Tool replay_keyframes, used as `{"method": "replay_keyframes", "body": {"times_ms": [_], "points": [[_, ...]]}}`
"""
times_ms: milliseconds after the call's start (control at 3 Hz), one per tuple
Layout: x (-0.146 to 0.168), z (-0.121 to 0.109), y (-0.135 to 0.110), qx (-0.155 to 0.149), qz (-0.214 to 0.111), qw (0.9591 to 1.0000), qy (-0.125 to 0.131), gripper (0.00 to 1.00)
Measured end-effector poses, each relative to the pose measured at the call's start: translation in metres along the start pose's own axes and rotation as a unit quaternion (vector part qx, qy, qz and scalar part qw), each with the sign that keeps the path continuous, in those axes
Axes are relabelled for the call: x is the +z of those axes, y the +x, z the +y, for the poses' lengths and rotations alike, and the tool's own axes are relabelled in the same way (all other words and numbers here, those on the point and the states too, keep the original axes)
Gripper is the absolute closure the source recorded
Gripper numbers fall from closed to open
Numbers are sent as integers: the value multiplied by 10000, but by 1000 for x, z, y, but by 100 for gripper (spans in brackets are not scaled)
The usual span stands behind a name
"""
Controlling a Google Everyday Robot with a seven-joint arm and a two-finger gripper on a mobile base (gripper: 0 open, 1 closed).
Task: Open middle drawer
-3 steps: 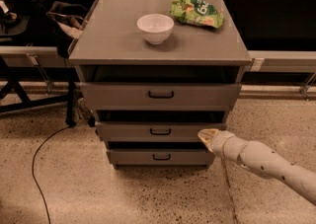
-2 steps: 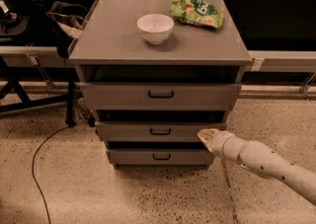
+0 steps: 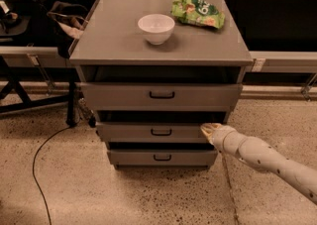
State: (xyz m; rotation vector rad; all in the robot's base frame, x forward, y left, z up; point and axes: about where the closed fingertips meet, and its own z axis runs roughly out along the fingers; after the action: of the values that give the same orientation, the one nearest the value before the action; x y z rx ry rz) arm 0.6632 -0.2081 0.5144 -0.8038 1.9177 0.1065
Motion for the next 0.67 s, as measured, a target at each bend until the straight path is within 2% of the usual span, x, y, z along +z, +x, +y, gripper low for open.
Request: {"method": "replay_keyframes", "body": {"times_ms": [333, 667], "points": [[14, -20, -1, 63, -60, 9997, 225, 100], [23, -29, -1, 100, -75, 9994, 333, 100]]}}
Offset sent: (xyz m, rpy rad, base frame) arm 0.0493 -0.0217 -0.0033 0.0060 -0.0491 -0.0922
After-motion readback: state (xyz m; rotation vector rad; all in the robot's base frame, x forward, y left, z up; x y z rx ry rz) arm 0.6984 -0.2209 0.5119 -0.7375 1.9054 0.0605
